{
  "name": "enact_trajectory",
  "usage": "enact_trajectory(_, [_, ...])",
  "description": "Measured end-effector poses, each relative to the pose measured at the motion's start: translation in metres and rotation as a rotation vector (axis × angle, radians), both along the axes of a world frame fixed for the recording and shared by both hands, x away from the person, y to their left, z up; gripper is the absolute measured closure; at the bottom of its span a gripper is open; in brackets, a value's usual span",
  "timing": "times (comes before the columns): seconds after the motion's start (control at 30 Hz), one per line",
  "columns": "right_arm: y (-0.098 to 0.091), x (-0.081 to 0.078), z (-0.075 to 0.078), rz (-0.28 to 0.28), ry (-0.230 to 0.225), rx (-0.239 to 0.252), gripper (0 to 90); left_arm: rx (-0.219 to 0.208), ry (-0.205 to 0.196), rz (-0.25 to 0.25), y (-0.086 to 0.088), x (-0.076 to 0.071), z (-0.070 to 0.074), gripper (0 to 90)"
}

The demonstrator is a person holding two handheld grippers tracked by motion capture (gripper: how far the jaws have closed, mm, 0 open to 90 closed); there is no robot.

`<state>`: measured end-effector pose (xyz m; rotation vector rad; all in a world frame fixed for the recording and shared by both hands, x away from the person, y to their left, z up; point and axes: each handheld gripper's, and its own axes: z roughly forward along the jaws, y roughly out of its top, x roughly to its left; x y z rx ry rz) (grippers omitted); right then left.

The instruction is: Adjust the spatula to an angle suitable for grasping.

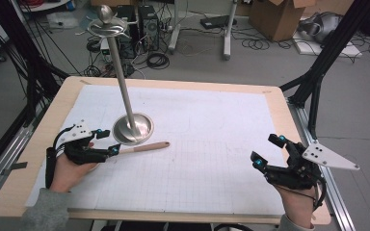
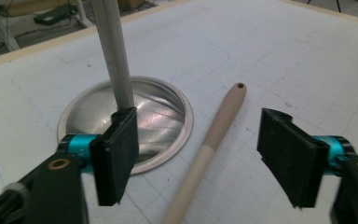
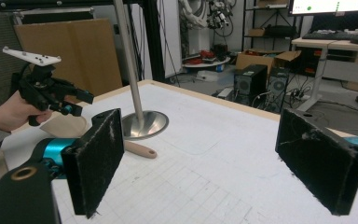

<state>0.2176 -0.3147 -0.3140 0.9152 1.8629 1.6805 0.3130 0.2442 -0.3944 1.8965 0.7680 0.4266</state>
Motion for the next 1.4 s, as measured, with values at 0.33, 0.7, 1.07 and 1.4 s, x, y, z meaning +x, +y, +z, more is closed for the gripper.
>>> enact_trajectory(0.33, [-0.001, -0.001, 0.000, -0.007, 0.012, -0.008, 14.6, 0.047, 0.026, 0.019, -0.005, 0.002, -0.005, 56.4])
enact_trajectory(0.7, [0.001, 0.000, -0.001, 0.005, 0.021, -0.026, 14.7, 0.116, 0.065, 0.028, -0.013, 0.006, -0.014, 69.6])
enact_trajectory(1.07, [0.004, 0.001, -0.002, 0.014, 0.028, -0.047, 15.0, 0.170, 0.075, 0.054, -0.015, 0.009, -0.019, 79.5])
enact_trajectory(1.4, [0.002, -0.001, -0.002, 0.012, 0.026, -0.049, 15.1, 0.196, 0.138, 0.086, -0.012, 0.017, -0.025, 86.7])
